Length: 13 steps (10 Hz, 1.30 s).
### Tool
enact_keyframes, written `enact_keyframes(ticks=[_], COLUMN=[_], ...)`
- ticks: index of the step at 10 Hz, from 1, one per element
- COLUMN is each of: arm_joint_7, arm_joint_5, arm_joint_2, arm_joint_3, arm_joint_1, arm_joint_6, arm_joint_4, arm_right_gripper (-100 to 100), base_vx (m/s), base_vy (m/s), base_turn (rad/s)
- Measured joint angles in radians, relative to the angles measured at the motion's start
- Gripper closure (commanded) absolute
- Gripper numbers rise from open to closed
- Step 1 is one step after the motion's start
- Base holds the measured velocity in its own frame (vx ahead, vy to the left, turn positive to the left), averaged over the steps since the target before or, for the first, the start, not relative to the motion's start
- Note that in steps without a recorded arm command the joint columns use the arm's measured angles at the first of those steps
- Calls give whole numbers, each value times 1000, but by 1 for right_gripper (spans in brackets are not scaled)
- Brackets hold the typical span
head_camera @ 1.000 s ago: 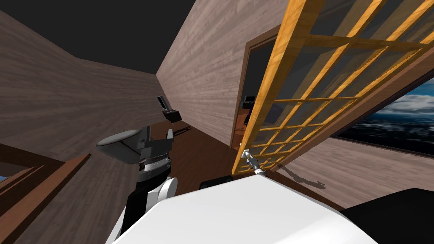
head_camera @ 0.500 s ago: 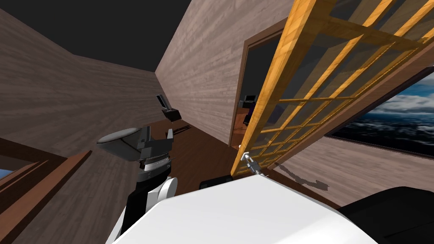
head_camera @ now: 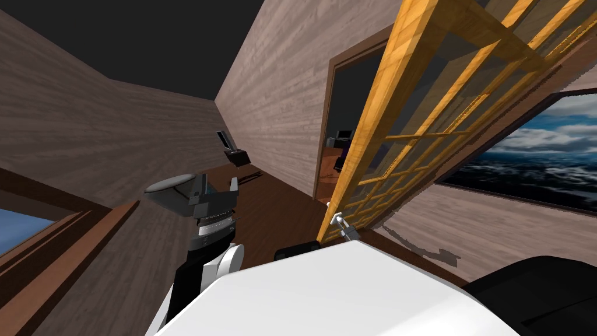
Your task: Pull the door open
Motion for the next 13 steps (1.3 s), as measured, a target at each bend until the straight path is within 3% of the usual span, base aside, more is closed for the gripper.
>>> enact_keyframes(ticks=[1, 4, 5, 6, 9, 13], arm_joint_7=[-1, -13, -15, -18, 11, 28], arm_joint_5=[-4, -9, -12, -16, -11, -5], arm_joint_2=[5, 25, 25, 24, 38, 54], arm_joint_3=[-3, -4, -5, -6, -3, 1], arm_joint_1=[5, 24, 44, 70, 130, 182], arm_joint_6=[-7, -66, -83, -102, -148, -214], arm_joint_4=[7, 45, 46, 48, 54, 78], arm_right_gripper=[100, 100, 100, -100, -100, -100], base_vx=[0, -12, -25, 22, 36, 6], base_vy=[-56, -48, -40, 21, 46, 11], base_turn=[204, 165, 156, -63, -104, -88])
